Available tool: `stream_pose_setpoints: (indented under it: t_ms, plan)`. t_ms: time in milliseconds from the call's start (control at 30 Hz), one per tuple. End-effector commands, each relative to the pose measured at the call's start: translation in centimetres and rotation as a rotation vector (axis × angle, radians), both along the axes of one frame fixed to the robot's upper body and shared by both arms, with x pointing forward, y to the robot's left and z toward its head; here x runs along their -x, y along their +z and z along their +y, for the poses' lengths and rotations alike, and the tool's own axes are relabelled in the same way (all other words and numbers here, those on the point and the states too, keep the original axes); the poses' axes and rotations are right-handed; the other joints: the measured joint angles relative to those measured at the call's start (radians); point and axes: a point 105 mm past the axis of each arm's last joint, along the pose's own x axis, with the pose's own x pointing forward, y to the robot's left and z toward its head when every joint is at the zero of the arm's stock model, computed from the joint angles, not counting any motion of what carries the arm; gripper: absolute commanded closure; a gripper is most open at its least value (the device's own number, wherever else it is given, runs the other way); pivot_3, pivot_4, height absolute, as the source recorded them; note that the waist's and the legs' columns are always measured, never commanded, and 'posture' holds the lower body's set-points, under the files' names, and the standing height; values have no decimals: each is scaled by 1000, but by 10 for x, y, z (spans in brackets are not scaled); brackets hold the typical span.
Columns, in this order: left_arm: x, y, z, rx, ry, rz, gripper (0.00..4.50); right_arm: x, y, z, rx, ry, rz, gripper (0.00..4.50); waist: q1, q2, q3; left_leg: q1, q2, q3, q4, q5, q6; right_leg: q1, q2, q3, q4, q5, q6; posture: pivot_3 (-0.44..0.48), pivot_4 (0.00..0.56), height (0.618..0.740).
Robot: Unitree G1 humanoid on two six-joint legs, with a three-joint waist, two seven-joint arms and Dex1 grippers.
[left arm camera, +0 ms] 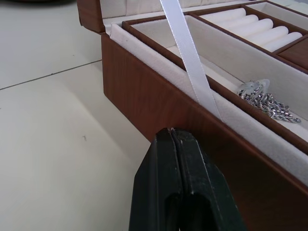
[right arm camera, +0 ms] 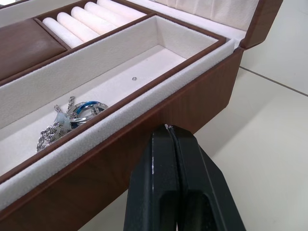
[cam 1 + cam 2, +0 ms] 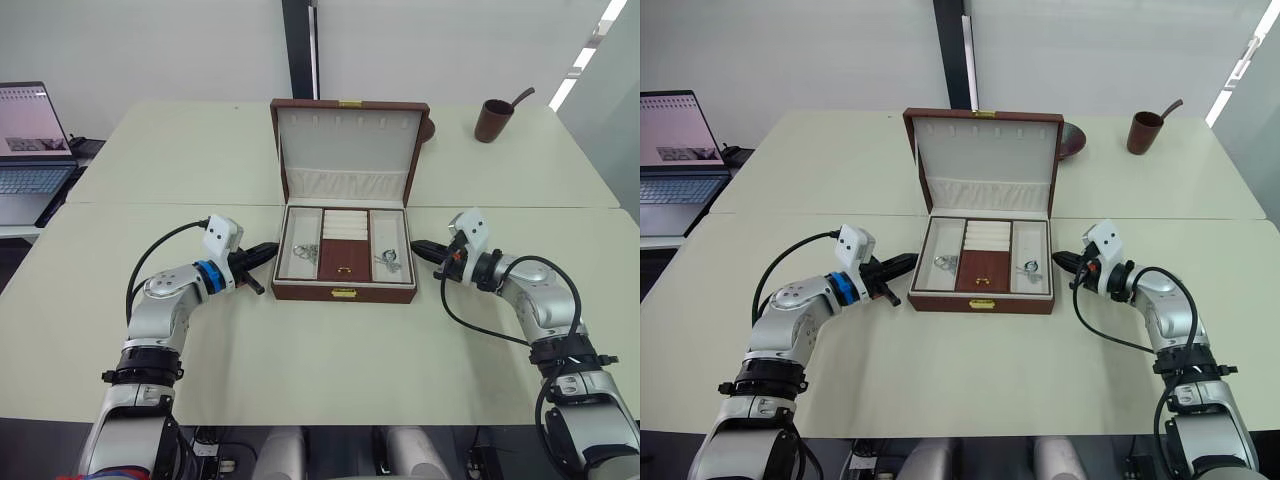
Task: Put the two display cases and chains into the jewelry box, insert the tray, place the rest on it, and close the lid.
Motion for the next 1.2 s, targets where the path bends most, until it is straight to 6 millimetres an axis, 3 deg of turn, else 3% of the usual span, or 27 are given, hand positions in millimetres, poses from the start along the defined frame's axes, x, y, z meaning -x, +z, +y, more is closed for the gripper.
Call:
stream_pose_setpoints:
  t_ms: [33, 500, 800, 1200]
  plan:
    - [9, -4, -21, 6, -98, 9, 4500, 6, 7, 11, -22, 55, -22, 4477, 0, 0, 0, 0, 0, 0, 0, 0, 0, 0, 0, 0, 0, 0, 0, 0, 150, 740]
    - [52, -21, -35, 14, -240, 116, 4500, 50, 0, 36, -78, 218, 94, 4477, 0, 1, -1, 1, 1, -2, 0, 0, 0, 0, 0, 1, 0, 0, 0, 0, 150, 740]
    - [93, -25, -48, 14, -335, 187, 4500, 76, -8, 48, -93, 266, 157, 4477, 0, 2, -3, 2, 1, -3, -1, 0, 0, 2, 0, 1, -1, 0, 0, 0, 150, 740]
    - [102, -27, -41, -1, -299, 184, 4500, 91, -14, 44, -94, 245, 194, 4477, 0, 3, -4, 4, 1, -2, -1, 0, 0, 4, 0, 1, -1, 0, 0, 0, 150, 740]
